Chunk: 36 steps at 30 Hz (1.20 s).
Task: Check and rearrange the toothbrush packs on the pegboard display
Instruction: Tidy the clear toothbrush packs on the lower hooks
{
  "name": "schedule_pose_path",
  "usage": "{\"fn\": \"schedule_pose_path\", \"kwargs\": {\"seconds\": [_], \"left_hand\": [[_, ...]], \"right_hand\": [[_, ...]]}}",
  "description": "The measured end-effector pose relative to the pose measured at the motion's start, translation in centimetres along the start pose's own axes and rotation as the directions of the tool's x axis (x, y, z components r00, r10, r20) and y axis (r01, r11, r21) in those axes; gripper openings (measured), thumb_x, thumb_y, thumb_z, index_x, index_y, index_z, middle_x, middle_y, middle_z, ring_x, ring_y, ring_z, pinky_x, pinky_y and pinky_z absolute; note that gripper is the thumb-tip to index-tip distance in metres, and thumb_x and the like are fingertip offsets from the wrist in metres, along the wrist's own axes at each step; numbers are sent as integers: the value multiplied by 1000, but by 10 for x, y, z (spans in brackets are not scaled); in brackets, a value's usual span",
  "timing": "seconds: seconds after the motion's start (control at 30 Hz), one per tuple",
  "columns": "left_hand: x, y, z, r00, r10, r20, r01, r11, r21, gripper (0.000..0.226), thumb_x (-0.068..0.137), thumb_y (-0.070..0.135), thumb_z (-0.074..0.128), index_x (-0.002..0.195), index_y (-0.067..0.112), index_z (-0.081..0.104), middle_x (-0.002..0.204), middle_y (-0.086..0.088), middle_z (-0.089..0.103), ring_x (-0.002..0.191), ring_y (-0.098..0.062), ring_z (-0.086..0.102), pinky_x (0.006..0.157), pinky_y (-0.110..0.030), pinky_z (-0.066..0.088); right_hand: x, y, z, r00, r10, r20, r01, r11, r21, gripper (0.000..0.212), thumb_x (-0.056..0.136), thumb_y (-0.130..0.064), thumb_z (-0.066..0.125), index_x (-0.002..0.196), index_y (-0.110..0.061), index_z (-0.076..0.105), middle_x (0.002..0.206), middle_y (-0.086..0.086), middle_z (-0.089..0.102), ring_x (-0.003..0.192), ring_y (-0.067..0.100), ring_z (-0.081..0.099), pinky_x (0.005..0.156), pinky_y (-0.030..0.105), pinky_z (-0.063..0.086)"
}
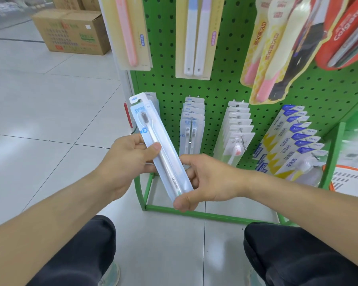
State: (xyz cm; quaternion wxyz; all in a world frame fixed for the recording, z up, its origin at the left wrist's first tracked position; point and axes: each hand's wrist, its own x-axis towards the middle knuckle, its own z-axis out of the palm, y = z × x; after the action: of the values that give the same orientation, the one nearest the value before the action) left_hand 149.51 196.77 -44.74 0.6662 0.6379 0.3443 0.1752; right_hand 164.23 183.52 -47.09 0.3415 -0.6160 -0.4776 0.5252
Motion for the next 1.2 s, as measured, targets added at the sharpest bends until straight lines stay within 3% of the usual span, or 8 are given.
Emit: {"fn": "schedule_pose_path", "kwargs": {"seconds": [0.1, 0.23, 0.33, 0.47, 0.57, 0.67, 0.9, 1.2], "left_hand": [[0, 3, -3, 998, -52, -46, 54, 998, 35, 19, 100, 13, 59, 114, 0, 61, 91, -10, 76, 71, -22, 75, 60, -30, 61], [-6, 6, -5, 981, -184, 54, 171, 966, 196, 26, 101, 20, 58, 119, 1, 57, 98, -17, 75, 79, -31, 76, 69, -37, 64], [-10, 9, -7, 956, -222, 194, 211, 975, 74, 28, 95, -4, 50, 121, -13, 57, 103, -23, 75, 90, -39, 75, 82, -40, 62], [-15, 14, -17, 930, -223, 294, 247, 968, -46, 47, 85, -3, 43, 127, -22, 49, 112, -28, 71, 102, -46, 70, 95, -50, 56], [-19, 12, -20, 934, -226, 278, 257, 963, -80, 39, 94, -3, 35, 126, -17, 52, 111, -29, 71, 102, -45, 70, 94, -52, 56], [-19, 7, -22, 959, -215, 186, 221, 975, -12, 31, 99, -7, 38, 124, -7, 56, 107, -23, 74, 96, -38, 74, 83, -46, 61], [-26, 2, -23, 930, -161, 330, 130, 985, 114, 34, 101, -5, 44, 129, 9, 59, 113, -16, 74, 102, -34, 73, 84, -45, 61], [-29, -8, -30, 781, -321, 535, 53, 889, 455, 38, 105, 1, 44, 130, 26, 56, 109, -10, 74, 105, -25, 72, 89, -46, 59]], "right_hand": [[-3, -5, 3, 998, -4, -69, 3, 1000, -17, 51, 79, -3, 84, 117, -18, 55, 80, 5, 75, 74, 28, 75, 68, 39, 61], [-6, -7, 19, 883, -320, -344, 29, 768, -640, 27, 84, -31, 77, 105, -26, 60, 64, -8, 64, 59, 10, 58, 58, 26, 46], [-5, -7, 33, 851, -427, -304, 74, 672, -737, 25, 90, -38, 63, 113, -28, 65, 81, -6, 68, 74, 13, 61, 71, 35, 52], [-8, -6, 40, 915, -247, -320, 31, 833, -553, 56, 87, -60, 59, 138, -37, 55, 118, -3, 68, 84, 14, 65, 80, 41, 57], [-9, -10, 37, 941, -154, -300, 51, 944, -327, 58, 87, -50, 73, 140, -33, 57, 123, -11, 65, 80, 12, 69, 81, 41, 60], [-6, -13, 32, 945, -57, -323, 53, 998, -20, 47, 83, -31, 82, 125, -20, 66, 114, -2, 69, 73, 15, 69, 76, 43, 63], [-1, -17, 32, 930, -39, -366, 13, 997, -72, 58, 64, -22, 96, 105, -18, 56, 67, 0, 69, 54, 17, 66, 57, 41, 57], [6, -17, 10, 831, -43, -555, 76, 997, 35, 42, 66, -22, 93, 87, -5, 60, 61, 5, 68, 51, 18, 65, 50, 33, 54]]}}
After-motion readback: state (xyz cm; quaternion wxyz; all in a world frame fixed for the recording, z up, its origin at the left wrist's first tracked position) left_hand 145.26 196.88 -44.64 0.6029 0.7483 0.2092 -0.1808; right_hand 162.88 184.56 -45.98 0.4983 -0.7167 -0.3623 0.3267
